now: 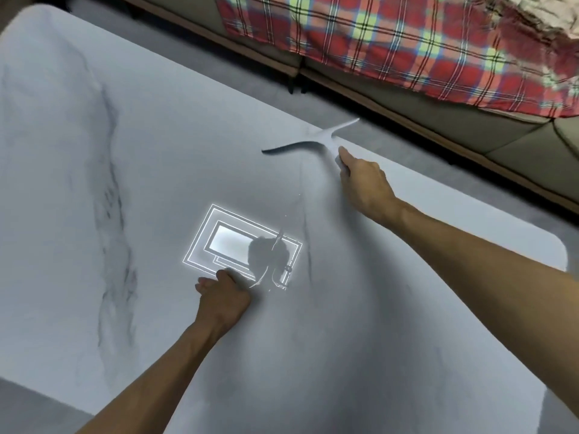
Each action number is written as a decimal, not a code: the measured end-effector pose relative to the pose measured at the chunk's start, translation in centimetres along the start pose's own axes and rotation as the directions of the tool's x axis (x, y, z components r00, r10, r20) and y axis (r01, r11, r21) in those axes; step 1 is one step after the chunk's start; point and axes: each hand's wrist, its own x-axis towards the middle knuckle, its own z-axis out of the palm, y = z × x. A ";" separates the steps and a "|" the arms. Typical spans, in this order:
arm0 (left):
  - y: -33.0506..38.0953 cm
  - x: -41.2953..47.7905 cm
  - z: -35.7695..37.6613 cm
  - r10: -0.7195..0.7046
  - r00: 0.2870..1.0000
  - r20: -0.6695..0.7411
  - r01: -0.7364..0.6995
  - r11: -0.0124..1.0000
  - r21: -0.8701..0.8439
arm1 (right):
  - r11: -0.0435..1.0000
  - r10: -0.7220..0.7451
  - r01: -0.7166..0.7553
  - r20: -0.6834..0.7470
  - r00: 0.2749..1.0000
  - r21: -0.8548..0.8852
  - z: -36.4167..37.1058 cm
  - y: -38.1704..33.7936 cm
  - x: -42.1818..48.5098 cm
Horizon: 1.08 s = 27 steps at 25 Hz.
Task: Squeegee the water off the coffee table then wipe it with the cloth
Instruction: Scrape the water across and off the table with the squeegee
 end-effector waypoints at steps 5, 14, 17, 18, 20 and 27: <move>0.5 0.8 1.0 0.088 0.996 0.008 -0.088 0.991 0.099 | 0.993 -0.037 0.056 0.172 0.984 -0.105 -0.6 5.6 -11.5; 1.1 -0.9 0.0 -0.045 0.999 -0.012 0.044 0.996 -0.073 | 0.997 -0.020 0.020 0.005 1.000 -0.074 -5.2 7.3 -8.5; 0.8 -0.8 0.0 -0.020 1.000 0.000 0.020 0.999 -0.050 | 0.996 0.086 -0.086 -0.003 0.996 0.017 -3.6 5.5 -4.1; 0.6 -0.6 0.1 -0.022 1.000 -0.001 0.022 0.999 -0.040 | 0.994 0.103 -0.103 0.001 0.995 0.027 -3.0 5.1 -4.0; 0.3 -0.4 0.4 -0.023 1.000 -0.005 0.023 1.000 -0.011 | 0.996 0.086 -0.086 0.003 0.996 0.027 -1.6 5.2 -6.1; 0.3 -0.6 0.6 0.005 1.000 0.016 -0.007 0.992 0.126 | 0.995 0.082 -0.066 0.256 0.963 -0.071 -0.3 8.6 -21.1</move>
